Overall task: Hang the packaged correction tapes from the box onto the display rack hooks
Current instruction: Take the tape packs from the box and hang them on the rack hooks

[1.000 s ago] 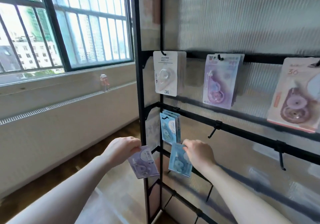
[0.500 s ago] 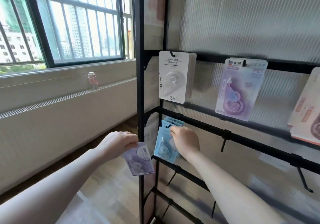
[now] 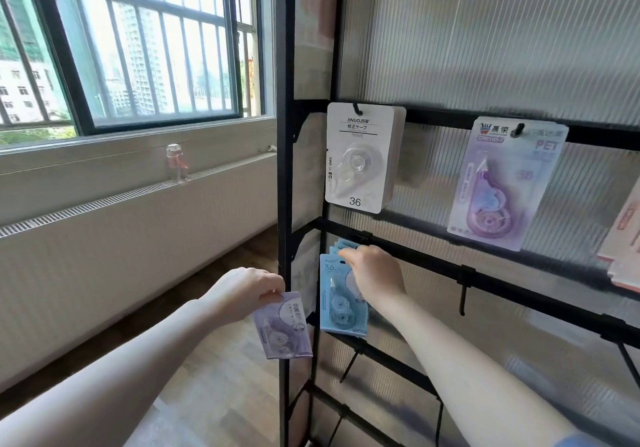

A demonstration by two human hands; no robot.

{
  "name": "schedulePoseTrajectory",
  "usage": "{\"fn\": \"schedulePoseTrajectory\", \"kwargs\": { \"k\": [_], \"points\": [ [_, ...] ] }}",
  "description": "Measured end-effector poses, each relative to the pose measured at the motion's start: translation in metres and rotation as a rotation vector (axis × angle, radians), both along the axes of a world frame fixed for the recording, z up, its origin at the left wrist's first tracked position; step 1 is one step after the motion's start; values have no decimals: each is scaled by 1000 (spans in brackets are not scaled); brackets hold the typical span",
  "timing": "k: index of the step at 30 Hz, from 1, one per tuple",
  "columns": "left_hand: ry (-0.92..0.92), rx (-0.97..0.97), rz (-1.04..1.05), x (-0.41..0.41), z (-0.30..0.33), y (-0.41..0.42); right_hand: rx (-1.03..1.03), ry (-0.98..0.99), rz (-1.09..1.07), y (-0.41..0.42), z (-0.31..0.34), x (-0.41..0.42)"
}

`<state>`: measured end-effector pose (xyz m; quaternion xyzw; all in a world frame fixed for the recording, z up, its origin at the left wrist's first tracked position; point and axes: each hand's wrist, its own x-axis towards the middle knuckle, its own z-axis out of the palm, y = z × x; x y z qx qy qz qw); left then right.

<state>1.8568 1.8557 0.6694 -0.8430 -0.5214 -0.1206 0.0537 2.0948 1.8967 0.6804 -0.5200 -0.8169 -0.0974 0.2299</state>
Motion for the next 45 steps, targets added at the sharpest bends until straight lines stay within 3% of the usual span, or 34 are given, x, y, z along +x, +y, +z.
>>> {"fn": "schedulePoseTrajectory", "kwargs": {
  "k": [11,25,34,45],
  "points": [
    [2,14,-20,-8,-11,5,-132,-18,-57,13,-1,2],
    [5,31,-20,-6,-1,4,-1,-26,-125,3,-2,23],
    [8,54,-117,54,19,9,59,0,-202,-29,6,92],
    [-34,67,-237,158,29,8,-26,-51,-490,-89,-4,196]
  ]
}}
